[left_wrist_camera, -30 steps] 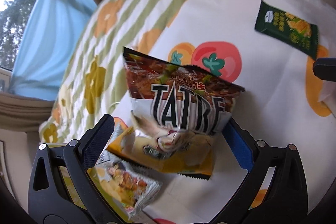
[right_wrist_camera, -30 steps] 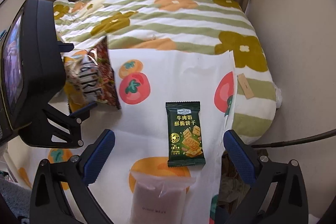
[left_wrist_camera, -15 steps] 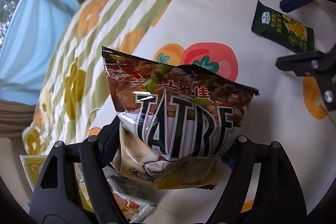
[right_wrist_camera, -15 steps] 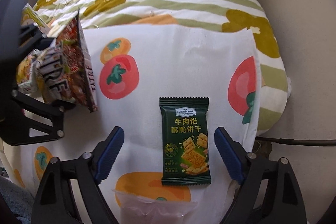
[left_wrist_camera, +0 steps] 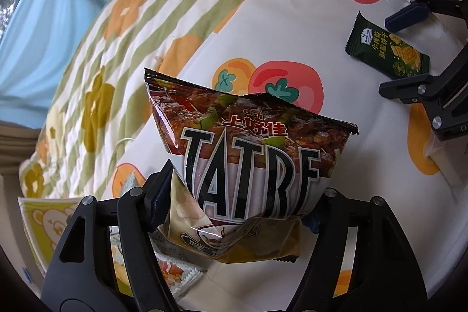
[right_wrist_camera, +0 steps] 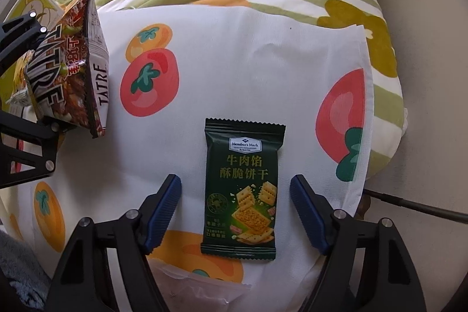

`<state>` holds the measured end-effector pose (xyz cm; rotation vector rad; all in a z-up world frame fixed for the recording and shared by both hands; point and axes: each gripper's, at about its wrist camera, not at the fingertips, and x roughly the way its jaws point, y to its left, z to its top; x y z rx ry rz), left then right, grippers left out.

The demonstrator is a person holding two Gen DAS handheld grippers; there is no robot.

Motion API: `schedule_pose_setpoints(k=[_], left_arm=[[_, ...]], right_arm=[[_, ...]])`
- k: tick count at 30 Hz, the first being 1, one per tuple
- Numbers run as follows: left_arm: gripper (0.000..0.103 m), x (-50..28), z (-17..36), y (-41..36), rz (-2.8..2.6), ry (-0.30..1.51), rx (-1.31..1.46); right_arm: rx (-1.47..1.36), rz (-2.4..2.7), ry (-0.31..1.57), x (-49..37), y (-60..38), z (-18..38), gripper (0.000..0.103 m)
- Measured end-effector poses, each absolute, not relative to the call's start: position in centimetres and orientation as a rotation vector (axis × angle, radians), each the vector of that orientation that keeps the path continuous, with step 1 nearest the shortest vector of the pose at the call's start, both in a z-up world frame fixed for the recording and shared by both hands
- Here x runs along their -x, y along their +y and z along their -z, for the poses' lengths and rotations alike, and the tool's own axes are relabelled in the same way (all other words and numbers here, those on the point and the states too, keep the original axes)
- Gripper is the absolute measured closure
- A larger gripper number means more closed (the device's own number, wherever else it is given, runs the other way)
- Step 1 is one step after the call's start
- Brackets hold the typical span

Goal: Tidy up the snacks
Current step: 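Grasp the TATRE chips bag with the left gripper while the right grasps the green cracker packet, then carry both bags over the box and open both grippers to drop them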

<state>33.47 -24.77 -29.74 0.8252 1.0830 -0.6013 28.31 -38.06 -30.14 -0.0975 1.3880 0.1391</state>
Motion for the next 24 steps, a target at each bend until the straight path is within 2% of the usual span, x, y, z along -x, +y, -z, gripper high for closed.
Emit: schedule_pose_setpoints(k=[3,7,15,24], left_arm=[[0.036,-33.7,29.9,-24.5,0.578,1.117,-0.792],[0.036,-33.6,29.6,-24.2,0.548,1.119,-0.777],[0.036,-33.4,27.4,-23.5,0.472,1.099,-0.715],[0.036,-31.5,21.5,-22.3,0.385,1.005,-0.612]], right_arm=[[0.090,-0.143,1.381,-28.3,-38.4,30.0,0.041],[0.081,-0.146,1.362,-27.9,-38.2,29.7,0.062],[0.029,-0.161,1.307,-27.5,-38.1,28.3,0.063],[0.033,-0.204,1.179,-26.5,-36.7,23.4,0.063]])
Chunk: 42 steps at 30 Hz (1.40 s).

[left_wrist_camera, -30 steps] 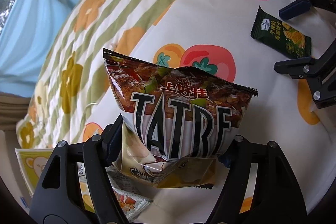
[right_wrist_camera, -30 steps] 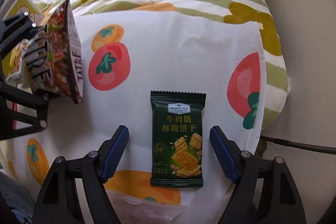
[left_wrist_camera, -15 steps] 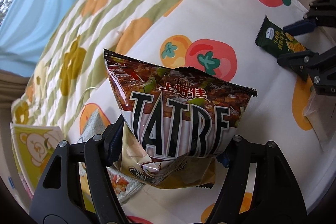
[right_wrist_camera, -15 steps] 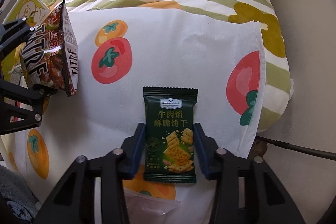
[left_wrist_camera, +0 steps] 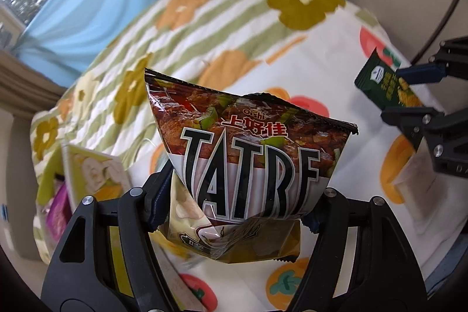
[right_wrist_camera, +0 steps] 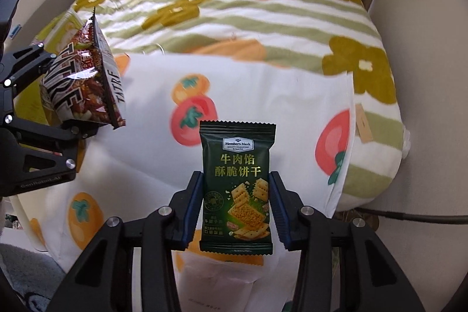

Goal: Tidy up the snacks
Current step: 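Carry both bags over the box and open both grippers to drop them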

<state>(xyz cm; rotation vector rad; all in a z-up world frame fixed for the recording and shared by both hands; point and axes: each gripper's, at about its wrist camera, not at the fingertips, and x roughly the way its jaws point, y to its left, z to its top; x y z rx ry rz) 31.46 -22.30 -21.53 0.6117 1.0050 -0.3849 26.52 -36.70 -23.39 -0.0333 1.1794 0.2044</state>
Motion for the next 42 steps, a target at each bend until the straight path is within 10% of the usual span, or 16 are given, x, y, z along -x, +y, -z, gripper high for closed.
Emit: schedule_pose_setpoints(k=[23,42], left_arm=[[0.036,-28.9,7.3,-2.9,0.037,0.863,-0.173],[0.033,-39.0,12.0,18.1,0.142,1.025,-0.063]], right_arm=[[0.144,-0.542,0.859,-26.5,-23.0,9.2,0.063],[0.047,-0.490,0.893,-31.0,-2.1,9.5,0.063]])
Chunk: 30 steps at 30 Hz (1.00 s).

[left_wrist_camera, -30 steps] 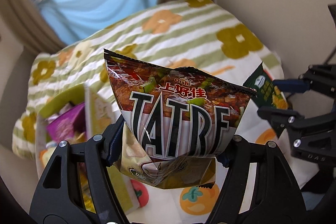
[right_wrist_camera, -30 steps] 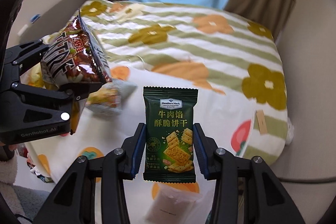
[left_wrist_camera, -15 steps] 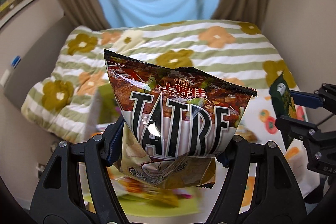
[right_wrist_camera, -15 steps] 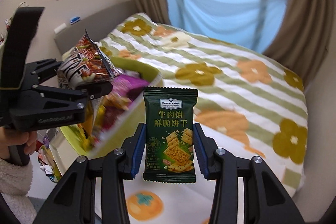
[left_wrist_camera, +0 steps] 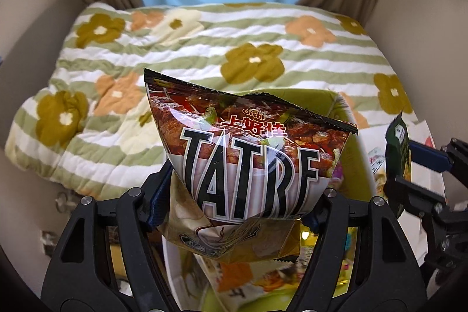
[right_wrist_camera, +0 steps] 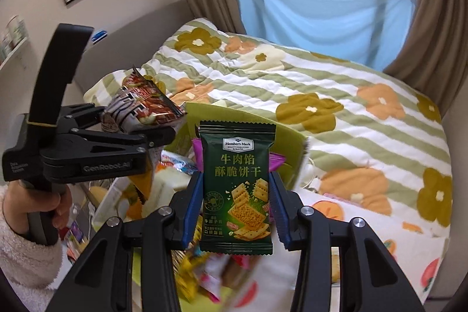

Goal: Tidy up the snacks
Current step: 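Carry both bags over the box and open both grippers to drop them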

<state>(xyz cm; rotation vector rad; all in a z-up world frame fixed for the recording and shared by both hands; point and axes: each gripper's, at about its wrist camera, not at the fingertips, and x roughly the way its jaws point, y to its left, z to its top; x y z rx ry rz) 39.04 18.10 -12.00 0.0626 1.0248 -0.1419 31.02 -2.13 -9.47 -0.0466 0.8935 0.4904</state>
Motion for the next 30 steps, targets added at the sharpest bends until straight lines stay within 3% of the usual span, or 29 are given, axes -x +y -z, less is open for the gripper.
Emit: schedule_pose_setpoints(k=[1,3,4,5,25,27,29,30], left_arm=[[0.030,-39.4,12.2,18.1,0.154,1.031,-0.065],[0.017,-40.1,12.6,18.3,0.175,1.034,-0.072],[0.006,-40.3,12.7,18.4,0.182,1.033,-0.076],[0.003,-40.3,12.7,18.5,0.192,1.025,-0.071],[0.003,-34.4,12.4,22.6,0.121,0.996,0.035],[0.003,-33.8,12.0,23.1,0.098,0.983,0.030],[0.003,-33.2,11.8,23.6,0.086,0.979,0.036],[0.003,-32.8,11.8,23.9,0.081,0.977,0.043]], right_arm=[[0.037,-0.479,0.901,-31.2,-2.0,9.7,0.063],[0.023,-0.456,0.914,-31.4,-1.6,10.1,0.063],[0.021,-0.443,0.922,-31.4,-1.3,10.3,0.063],[0.021,-0.434,0.929,-31.5,-1.1,10.4,0.063],[-0.022,-0.488,0.979,-32.0,1.5,12.6,0.062],[-0.033,-0.489,0.997,-31.9,1.7,13.0,0.054],[-0.028,-0.487,0.989,-31.3,1.8,13.1,0.019],[-0.023,-0.482,0.981,-30.9,1.8,13.1,0.012]])
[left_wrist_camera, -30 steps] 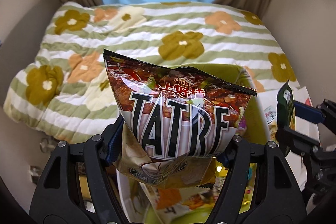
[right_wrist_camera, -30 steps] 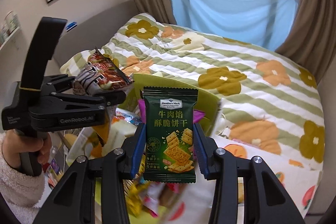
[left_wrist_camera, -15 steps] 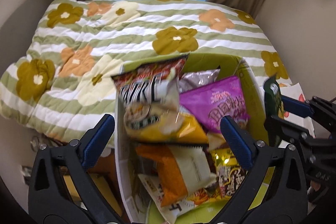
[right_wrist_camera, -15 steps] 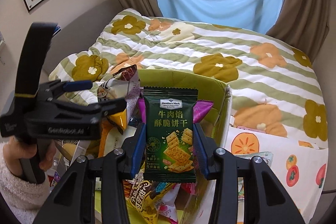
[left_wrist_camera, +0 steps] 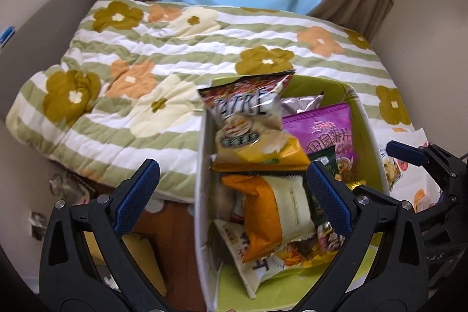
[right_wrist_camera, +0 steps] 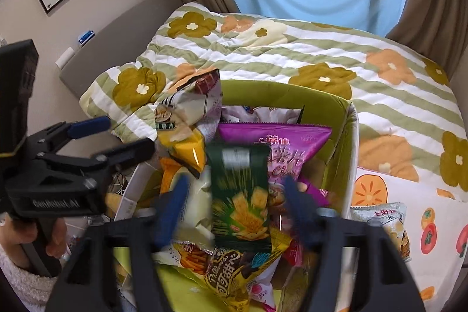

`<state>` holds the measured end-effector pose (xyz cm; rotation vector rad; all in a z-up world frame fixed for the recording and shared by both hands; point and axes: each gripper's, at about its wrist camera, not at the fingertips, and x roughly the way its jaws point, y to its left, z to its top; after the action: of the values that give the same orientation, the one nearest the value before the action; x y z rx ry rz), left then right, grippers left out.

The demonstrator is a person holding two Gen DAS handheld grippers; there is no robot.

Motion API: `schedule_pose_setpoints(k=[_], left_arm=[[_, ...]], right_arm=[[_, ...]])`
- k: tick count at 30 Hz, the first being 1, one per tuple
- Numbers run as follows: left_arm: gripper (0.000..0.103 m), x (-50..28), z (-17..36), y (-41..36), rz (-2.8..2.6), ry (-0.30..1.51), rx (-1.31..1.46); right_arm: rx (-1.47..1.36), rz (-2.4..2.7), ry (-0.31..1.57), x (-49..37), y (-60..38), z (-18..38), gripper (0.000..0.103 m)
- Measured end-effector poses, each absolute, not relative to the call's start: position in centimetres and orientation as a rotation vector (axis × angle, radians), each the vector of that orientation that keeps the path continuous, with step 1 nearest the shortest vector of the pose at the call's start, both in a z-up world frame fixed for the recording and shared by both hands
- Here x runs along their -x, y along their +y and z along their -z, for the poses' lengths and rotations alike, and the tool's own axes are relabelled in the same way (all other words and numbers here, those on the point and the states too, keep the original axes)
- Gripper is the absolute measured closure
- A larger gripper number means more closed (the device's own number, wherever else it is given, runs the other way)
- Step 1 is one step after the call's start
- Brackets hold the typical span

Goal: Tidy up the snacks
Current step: 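Carry both bags over the box and open both grippers to drop them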

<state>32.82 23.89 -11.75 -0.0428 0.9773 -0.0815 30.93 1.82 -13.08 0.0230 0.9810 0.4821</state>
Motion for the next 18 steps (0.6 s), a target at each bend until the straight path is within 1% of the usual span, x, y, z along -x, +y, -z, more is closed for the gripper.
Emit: schedule_pose_setpoints(k=[1,6,18], left_arm=[[0.003,-32.4,11.7,24.2,0.076,0.976,0.051],[0.003,-30.4,11.4,25.0,0.069,0.972,0.080],[0.003,-27.0,8.2,23.1,0.149,0.856,0.061]], right_arm=[[-0.018,-0.474,0.973,-30.4,1.7,13.0,0.008],[-0.010,-0.455,0.955,-28.8,1.2,12.7,0.008],[-0.014,-0.387,0.830,-24.2,-0.3,9.6,0.008]])
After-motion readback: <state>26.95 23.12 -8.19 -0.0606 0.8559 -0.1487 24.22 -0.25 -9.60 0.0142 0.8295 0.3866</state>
